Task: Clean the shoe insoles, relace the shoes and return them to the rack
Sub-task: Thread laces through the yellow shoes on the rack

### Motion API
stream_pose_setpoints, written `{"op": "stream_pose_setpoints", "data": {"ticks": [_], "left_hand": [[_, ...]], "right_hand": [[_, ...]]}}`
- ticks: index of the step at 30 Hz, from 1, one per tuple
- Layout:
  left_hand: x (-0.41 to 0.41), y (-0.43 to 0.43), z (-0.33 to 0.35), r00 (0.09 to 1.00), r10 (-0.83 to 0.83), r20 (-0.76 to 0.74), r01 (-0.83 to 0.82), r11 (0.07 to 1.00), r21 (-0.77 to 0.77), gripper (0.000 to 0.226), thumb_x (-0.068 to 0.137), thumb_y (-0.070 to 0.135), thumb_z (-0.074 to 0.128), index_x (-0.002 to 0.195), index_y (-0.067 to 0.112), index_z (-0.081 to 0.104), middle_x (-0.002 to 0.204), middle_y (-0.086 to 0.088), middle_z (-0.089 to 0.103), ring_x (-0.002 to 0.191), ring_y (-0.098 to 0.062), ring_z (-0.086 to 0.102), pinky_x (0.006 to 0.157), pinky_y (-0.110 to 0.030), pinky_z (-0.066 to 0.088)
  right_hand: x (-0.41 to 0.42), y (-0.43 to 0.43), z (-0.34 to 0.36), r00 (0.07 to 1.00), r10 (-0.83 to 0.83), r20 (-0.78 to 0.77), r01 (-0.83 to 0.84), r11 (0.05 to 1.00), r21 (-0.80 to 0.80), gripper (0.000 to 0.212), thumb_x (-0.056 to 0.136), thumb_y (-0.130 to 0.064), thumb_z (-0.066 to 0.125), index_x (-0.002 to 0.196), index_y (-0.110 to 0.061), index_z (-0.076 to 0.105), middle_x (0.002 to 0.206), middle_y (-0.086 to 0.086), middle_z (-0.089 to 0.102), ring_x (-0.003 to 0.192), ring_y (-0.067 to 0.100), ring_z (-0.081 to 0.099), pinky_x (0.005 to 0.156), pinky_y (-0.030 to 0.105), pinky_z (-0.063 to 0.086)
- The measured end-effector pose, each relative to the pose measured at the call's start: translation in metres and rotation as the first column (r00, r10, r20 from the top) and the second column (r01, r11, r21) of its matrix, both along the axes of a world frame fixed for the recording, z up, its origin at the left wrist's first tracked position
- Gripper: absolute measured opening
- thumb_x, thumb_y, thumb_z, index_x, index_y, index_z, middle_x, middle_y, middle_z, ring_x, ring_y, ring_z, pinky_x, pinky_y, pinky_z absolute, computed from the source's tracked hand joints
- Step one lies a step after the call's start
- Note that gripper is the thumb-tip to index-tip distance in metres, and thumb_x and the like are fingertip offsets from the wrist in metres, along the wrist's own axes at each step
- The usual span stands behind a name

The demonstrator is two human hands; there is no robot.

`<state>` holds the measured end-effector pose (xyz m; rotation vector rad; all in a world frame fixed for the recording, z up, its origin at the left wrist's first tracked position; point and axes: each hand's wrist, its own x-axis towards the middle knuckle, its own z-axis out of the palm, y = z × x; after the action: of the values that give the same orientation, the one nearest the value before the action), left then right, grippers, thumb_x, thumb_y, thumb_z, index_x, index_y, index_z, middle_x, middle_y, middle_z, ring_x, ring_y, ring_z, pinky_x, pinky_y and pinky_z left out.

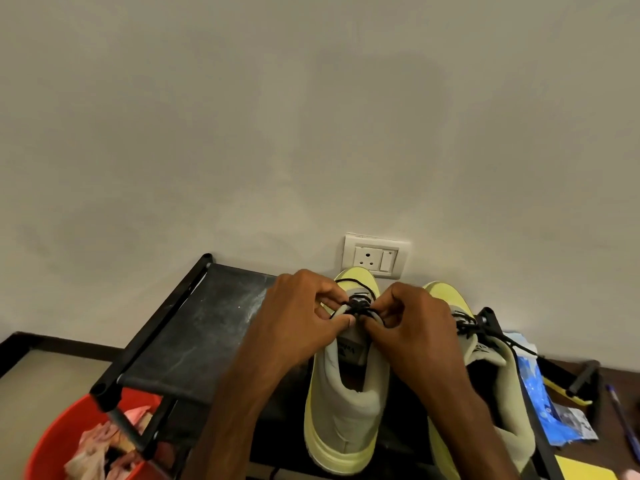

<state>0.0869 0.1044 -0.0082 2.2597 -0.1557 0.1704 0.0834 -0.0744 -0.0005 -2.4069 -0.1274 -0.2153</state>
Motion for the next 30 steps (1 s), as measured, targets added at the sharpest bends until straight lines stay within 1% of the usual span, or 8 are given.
{"op": "stream_pose_setpoints", "data": {"ticks": [4,6,9,12,17,24,27,30], "left_hand": [[-0.003,0.004,0.001,1.000,-0.026,-0.005,0.025,0.999,-0.040,0.024,0.091,0.051,0.069,0.101,0.031,0.078,0.090,0.017,0.075,0.078,0.003,0.069,0.069,-0.012,0.054],[-0.002,0.001,0.001,1.000,-0.005,-0.001,0.005,0.998,-0.070,0.031,0.101,0.047,0.055,0.096,0.029,0.079,0.083,0.015,0.074,0.073,-0.001,0.068,0.068,-0.016,0.054],[0.005,-0.002,-0.005,1.000,0.011,0.015,-0.010,0.999,-0.037,0.025,0.103,0.036,0.056,0.099,0.025,0.078,0.082,0.014,0.071,0.071,-0.001,0.066,0.065,-0.013,0.051],[0.011,0.000,-0.012,1.000,-0.018,0.013,0.019,0.997,-0.077,0.011,0.098,0.032,0.066,0.105,0.028,0.073,0.092,0.016,0.071,0.075,-0.001,0.067,0.065,-0.014,0.055],[0.019,0.002,-0.019,0.996,-0.086,0.012,0.087,0.995,-0.045,0.017,0.094,0.024,0.071,0.106,0.035,0.077,0.100,0.016,0.074,0.073,0.000,0.068,0.080,-0.023,0.061],[0.022,-0.001,-0.025,0.997,-0.066,0.036,0.068,0.996,-0.064,0.009,0.095,0.028,0.069,0.100,0.029,0.076,0.092,0.019,0.072,0.071,0.000,0.067,0.074,-0.028,0.062],[0.023,-0.002,-0.027,0.997,-0.062,0.039,0.063,0.998,-0.028,0.011,0.099,0.032,0.063,0.106,0.030,0.071,0.098,0.020,0.069,0.080,-0.002,0.067,0.079,-0.028,0.060],[0.022,0.000,-0.026,0.994,-0.106,0.031,0.107,0.994,-0.027,0.008,0.099,0.033,0.062,0.105,0.035,0.068,0.104,0.022,0.068,0.080,0.000,0.066,0.077,-0.026,0.060]], "right_hand": [[0.000,-0.016,0.016,0.976,0.169,-0.135,-0.161,0.985,0.066,0.009,0.095,-0.036,0.069,0.094,-0.029,0.075,0.083,-0.013,0.073,0.077,-0.004,0.066,0.064,0.018,0.055],[0.002,-0.020,0.017,0.968,0.188,-0.166,-0.174,0.980,0.096,0.023,0.105,-0.028,0.052,0.111,-0.024,0.075,0.092,-0.012,0.073,0.082,0.001,0.068,0.077,0.022,0.059],[0.007,-0.013,0.011,0.977,0.168,-0.134,-0.171,0.985,-0.013,0.033,0.107,-0.012,0.048,0.128,-0.025,0.070,0.109,-0.010,0.070,0.084,-0.001,0.062,0.071,0.006,0.048],[0.012,-0.002,0.009,0.972,0.200,-0.127,-0.213,0.973,-0.095,0.032,0.101,-0.010,0.060,0.123,-0.029,0.073,0.121,-0.004,0.072,0.097,0.008,0.061,0.081,0.009,0.044],[0.020,-0.006,0.013,0.977,0.167,-0.132,-0.187,0.970,-0.157,0.025,0.094,-0.016,0.073,0.112,-0.033,0.079,0.101,-0.005,0.078,0.084,0.011,0.069,0.085,0.027,0.058],[0.015,-0.004,0.002,0.998,0.052,-0.022,-0.053,0.998,-0.038,0.015,0.092,-0.011,0.072,0.094,-0.025,0.079,0.085,-0.012,0.072,0.078,0.005,0.065,0.079,0.031,0.061],[0.018,-0.007,0.001,0.997,0.024,-0.078,-0.024,1.000,-0.003,0.016,0.094,-0.009,0.070,0.092,-0.024,0.075,0.083,-0.011,0.069,0.077,0.005,0.065,0.070,0.022,0.057],[0.021,-0.006,0.001,0.995,0.035,-0.092,-0.034,0.999,0.014,0.026,0.098,-0.004,0.062,0.107,-0.024,0.076,0.097,-0.005,0.075,0.081,0.006,0.068,0.068,0.014,0.054]]}}
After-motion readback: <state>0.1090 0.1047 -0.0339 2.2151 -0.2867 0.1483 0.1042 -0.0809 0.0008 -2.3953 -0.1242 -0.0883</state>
